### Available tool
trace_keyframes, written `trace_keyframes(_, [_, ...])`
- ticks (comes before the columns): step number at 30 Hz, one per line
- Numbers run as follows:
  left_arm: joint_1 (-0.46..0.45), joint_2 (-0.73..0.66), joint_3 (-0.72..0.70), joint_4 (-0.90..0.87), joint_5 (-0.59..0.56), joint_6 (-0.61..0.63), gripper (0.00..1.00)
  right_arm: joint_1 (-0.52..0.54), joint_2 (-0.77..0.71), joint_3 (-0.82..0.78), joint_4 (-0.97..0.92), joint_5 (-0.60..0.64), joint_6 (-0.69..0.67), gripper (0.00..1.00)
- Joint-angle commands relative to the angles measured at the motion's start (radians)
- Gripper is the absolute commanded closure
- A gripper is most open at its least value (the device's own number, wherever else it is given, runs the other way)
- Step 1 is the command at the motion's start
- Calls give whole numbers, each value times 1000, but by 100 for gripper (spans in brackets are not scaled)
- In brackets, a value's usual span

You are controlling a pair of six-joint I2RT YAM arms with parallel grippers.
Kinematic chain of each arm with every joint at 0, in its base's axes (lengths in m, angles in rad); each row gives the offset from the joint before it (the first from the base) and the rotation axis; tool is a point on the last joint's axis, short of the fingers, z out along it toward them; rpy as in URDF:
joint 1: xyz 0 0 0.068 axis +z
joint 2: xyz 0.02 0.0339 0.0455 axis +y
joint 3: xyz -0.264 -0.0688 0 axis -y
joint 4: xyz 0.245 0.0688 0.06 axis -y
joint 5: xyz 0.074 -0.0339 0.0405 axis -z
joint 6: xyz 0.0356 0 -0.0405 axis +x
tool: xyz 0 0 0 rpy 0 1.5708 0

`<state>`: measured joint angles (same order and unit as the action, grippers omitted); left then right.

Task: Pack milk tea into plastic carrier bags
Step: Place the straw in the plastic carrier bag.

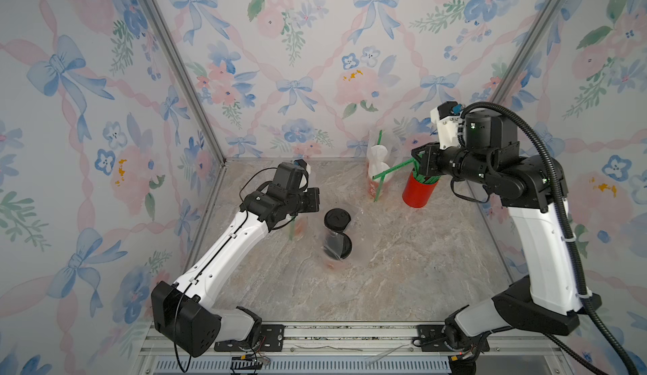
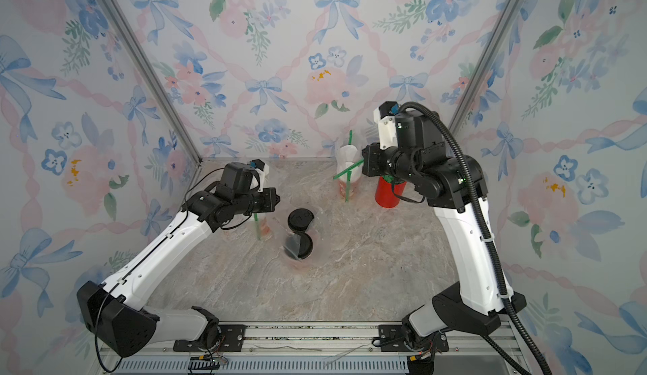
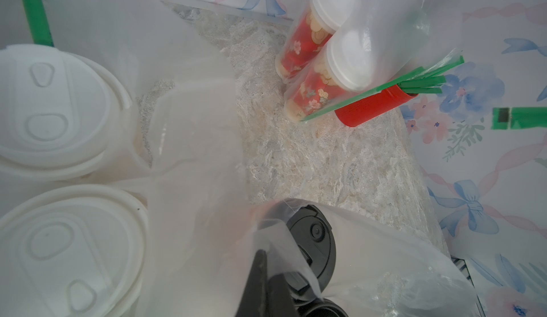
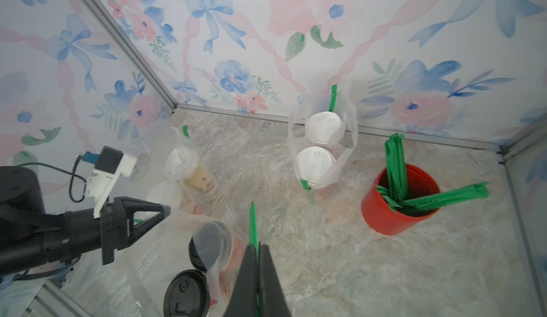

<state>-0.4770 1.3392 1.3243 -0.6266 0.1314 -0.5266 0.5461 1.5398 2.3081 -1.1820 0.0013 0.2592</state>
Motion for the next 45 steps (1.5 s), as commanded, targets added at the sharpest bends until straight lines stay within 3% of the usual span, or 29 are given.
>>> trace_keyframes(1, [6,12,27,11,18,18,100,65,37,43,-10,-56,26,98])
trace_keyframes(6, [6,12,40,11,8,20,75,158,110,104,-22,-70,20,98])
trace_keyframes(8, [6,14,51,11,4,26,70,184,152,118,-26,-72,16,98])
trace_keyframes(11, [7,27,68,11,-1,32,75,213,183,128,-27,-74,12,98])
trace_keyframes(16, [6,56,94,12,11,34,92,240,243,143,-25,-58,4,98])
trace_keyframes(22, [7,69,107,32,28,26,100,259,311,162,-13,2,-12,98])
trace_keyframes(33, [7,69,114,42,51,11,100,281,440,235,-70,197,-73,99])
trace_keyframes(45, [6,54,84,42,26,3,99,289,530,173,-42,165,-83,99])
